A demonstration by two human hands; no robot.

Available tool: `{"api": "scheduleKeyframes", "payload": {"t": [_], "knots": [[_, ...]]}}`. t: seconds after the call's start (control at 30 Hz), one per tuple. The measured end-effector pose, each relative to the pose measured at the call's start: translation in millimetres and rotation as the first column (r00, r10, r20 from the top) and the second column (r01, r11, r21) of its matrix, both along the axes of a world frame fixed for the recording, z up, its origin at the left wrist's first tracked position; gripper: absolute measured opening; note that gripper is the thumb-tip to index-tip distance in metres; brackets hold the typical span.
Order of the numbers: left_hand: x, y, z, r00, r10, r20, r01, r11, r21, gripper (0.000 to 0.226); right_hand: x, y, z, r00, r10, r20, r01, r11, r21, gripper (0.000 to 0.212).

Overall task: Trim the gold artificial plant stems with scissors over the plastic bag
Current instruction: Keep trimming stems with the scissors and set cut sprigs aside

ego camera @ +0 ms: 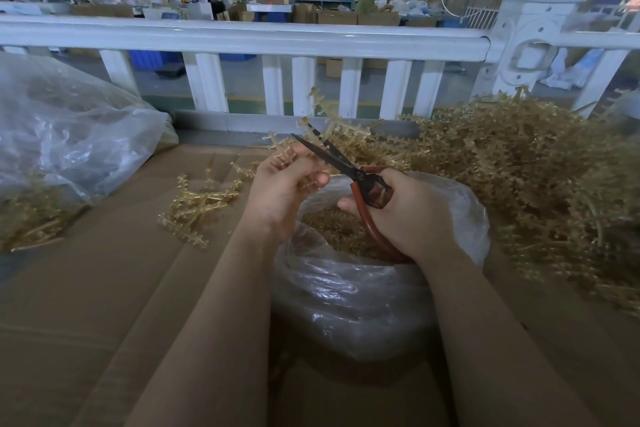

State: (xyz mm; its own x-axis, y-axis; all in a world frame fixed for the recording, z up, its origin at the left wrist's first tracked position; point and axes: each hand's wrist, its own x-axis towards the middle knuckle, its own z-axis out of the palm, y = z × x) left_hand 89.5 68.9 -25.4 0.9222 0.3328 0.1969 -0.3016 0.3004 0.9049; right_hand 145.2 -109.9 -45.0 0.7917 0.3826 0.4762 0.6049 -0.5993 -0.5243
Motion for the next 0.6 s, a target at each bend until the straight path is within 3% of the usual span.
{"api": "scheduleKeyframes", "payload": {"t": [0.3, 0.5, 0.6], "knots": [[0.2, -1.4, -4.3, 1.000, -0.003, -0.001, 0.003, 0.998, 0.062, 0.021, -1.1, 0.9, 1.6, 0.999, 0.021, -0.025, -0.021, 1.000, 0.006, 0.041], [-0.7, -1.6, -3.0, 0.998, -0.056, -0.004, 0.056, 0.998, 0.026, 0.005, -1.8, 1.9, 3.0, 0.997, 0.056, -0.061, -0.056, 0.998, 0.004, 0.035], [-0.4, -1.7, -3.6, 0.998, -0.063, -0.005, 0.064, 0.997, 0.048, 0.010, -1.4, 2.3, 2.8, 0.995, 0.072, -0.065, -0.071, 0.997, 0.019, 0.035]]}}
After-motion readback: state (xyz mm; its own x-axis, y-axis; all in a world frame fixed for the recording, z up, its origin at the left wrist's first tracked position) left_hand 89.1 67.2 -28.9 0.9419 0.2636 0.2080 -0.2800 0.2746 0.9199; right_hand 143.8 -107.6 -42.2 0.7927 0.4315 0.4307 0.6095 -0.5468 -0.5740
